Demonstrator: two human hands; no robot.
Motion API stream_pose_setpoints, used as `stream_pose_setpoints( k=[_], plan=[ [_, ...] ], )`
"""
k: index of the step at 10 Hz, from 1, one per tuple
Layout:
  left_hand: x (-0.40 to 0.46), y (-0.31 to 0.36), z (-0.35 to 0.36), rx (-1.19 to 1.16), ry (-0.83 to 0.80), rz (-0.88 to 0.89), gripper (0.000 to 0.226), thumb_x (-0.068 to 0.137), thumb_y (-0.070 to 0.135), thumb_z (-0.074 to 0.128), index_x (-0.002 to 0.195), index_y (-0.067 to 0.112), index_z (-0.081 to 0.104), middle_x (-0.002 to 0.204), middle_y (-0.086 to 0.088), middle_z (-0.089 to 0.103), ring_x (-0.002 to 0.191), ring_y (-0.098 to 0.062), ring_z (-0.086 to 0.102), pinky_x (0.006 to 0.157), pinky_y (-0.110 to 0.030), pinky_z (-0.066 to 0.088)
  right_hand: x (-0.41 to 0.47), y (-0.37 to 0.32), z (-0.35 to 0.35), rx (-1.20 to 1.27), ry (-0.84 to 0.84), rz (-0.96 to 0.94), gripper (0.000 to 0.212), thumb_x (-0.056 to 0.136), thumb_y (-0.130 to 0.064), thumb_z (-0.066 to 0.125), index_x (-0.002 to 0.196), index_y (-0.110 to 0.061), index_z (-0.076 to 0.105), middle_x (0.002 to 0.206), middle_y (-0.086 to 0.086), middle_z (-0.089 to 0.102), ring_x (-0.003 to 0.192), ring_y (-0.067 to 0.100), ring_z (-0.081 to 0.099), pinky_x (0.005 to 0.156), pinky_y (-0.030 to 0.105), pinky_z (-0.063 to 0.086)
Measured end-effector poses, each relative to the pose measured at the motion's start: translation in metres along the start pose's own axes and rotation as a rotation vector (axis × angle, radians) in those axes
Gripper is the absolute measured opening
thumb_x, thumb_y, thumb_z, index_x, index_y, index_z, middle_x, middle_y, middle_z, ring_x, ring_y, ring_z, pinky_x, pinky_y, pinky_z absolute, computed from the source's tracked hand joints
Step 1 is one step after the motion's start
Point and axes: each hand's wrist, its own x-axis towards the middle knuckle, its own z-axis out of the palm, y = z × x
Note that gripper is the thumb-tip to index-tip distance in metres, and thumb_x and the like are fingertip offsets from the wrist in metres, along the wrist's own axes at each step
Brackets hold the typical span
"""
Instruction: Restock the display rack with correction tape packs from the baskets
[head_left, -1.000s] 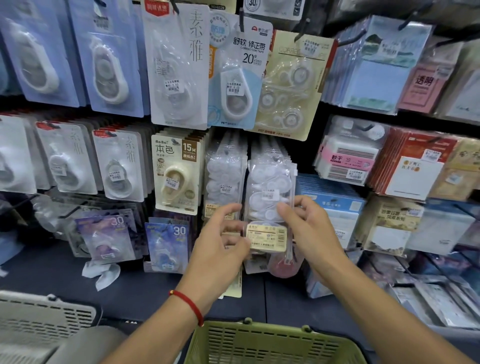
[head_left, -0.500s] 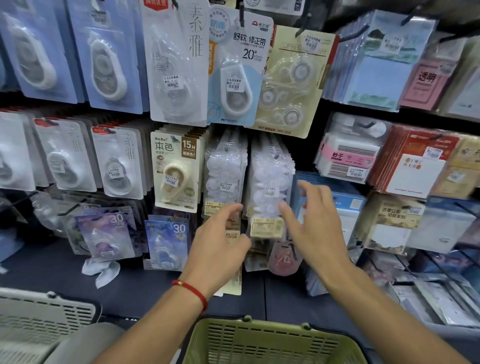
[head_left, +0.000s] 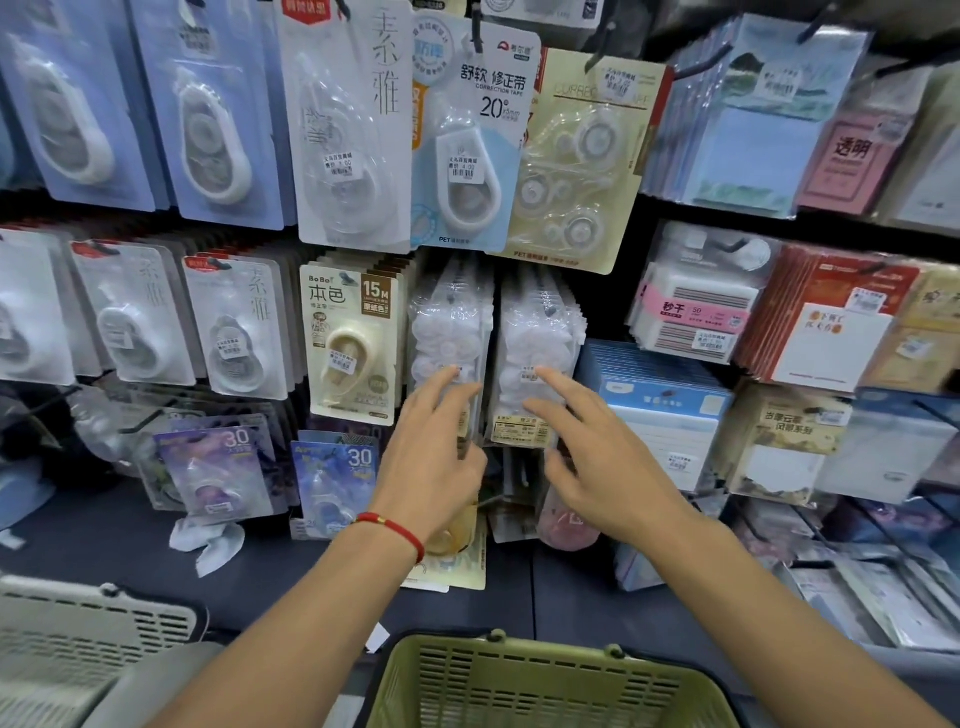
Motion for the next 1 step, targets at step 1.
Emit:
stream_pose_setpoints(
  k=[1],
  plan=[
    [-0.0186,0.0159,-0.0252,-0.167,0.144,0.001,0.049,0.093,0.003,0.065,0.139,0.023,0.062,0.144,0.008,0.056,0.137,-0.006,0.048,0.120,-0.031,0.039,-0.0035,-0.0089,-0.0370,0.197,0.217,0.094,0.037,0.098,-0.008,0.065,0.134,-0.017,0.065,0.151,-0.001,0.053,0.137,0.015,0.052,0.113,0.039,0.045]
  ],
)
